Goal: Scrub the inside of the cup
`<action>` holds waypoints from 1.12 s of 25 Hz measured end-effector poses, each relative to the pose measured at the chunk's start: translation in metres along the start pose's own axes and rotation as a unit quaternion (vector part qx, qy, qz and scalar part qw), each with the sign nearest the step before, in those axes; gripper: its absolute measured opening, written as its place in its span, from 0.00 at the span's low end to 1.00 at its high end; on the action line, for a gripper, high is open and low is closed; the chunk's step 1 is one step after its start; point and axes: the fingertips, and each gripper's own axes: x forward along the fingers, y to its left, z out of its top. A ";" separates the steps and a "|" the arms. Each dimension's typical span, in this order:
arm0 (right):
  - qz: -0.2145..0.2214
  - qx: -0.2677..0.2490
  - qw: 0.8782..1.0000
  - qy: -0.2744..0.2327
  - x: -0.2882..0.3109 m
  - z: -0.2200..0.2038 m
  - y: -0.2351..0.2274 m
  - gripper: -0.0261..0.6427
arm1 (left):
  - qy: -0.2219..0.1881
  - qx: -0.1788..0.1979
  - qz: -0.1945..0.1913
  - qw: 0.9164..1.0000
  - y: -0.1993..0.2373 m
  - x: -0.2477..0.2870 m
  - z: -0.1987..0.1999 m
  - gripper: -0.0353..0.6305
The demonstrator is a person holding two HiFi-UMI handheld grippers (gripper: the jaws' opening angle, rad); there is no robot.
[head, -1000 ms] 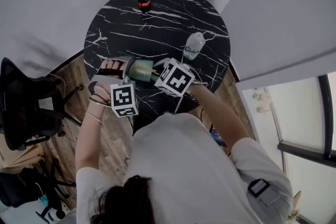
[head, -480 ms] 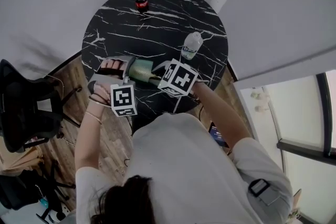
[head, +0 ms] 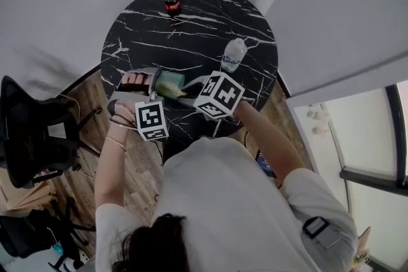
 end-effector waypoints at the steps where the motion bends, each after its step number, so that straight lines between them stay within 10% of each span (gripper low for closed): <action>1: 0.001 0.008 1.000 -0.007 0.000 0.000 0.000 0.15 | 0.002 -0.005 -0.001 1.000 -0.001 0.001 -0.001 0.55; 15: 0.013 0.119 0.988 -0.092 -0.012 0.013 -0.007 0.15 | 0.018 -0.043 -0.009 0.999 -0.010 0.014 -0.005 0.55; 28: -0.009 0.249 0.952 -0.177 -0.028 0.018 -0.033 0.15 | -0.015 -0.199 -0.009 0.980 -0.001 0.019 -0.010 0.55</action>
